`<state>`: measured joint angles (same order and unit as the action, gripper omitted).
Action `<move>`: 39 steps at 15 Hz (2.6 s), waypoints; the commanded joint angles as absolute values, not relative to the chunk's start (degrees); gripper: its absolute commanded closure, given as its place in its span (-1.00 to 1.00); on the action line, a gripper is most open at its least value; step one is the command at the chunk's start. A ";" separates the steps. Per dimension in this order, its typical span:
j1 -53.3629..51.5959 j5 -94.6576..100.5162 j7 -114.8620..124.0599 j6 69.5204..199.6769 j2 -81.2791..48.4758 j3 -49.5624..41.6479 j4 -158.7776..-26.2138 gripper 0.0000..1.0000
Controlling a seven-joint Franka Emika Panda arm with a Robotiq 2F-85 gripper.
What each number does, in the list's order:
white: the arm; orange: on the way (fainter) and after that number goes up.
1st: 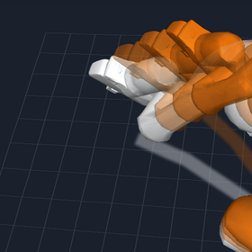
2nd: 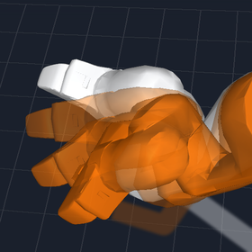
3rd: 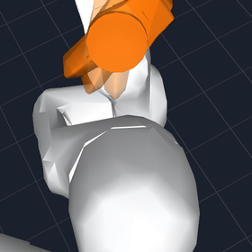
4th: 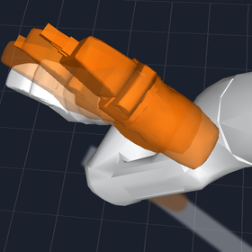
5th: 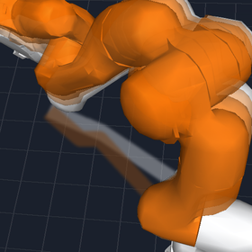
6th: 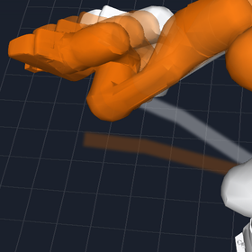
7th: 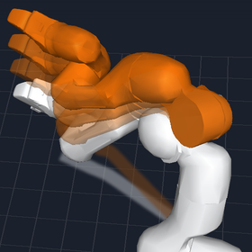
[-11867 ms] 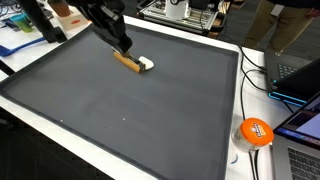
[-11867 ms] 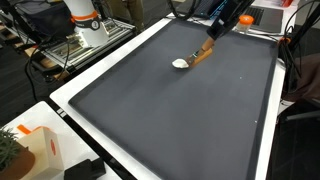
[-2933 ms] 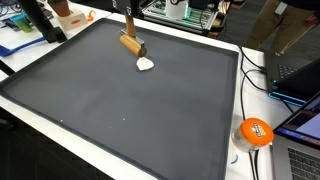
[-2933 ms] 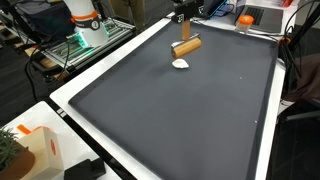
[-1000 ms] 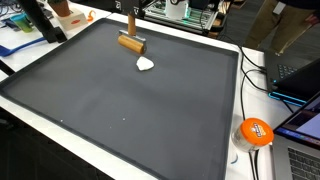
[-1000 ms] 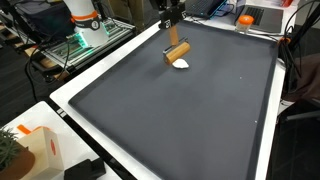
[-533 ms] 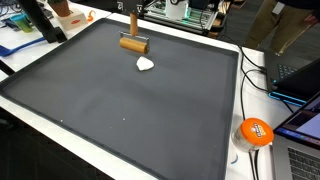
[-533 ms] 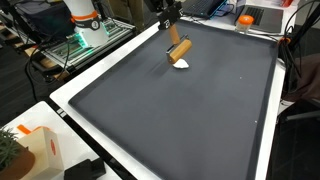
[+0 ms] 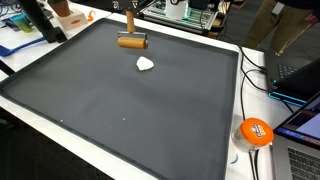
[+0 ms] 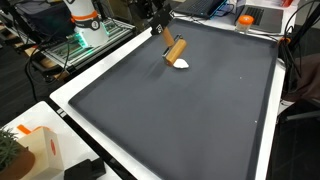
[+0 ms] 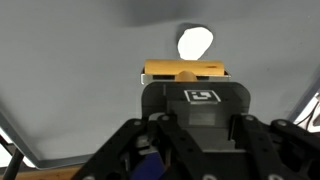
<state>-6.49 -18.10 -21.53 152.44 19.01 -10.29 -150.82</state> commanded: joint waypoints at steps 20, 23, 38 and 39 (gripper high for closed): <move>-15.44 -28.25 -37.30 159.39 18.87 -15.67 -151.72 0.57; -17.28 -30.84 -40.72 160.10 18.59 -16.36 -152.06 0.57; -20.50 -39.99 -53.17 159.69 17.25 -21.72 -153.80 0.07; -20.75 -40.32 -53.70 160.61 17.16 -21.77 -153.94 0.57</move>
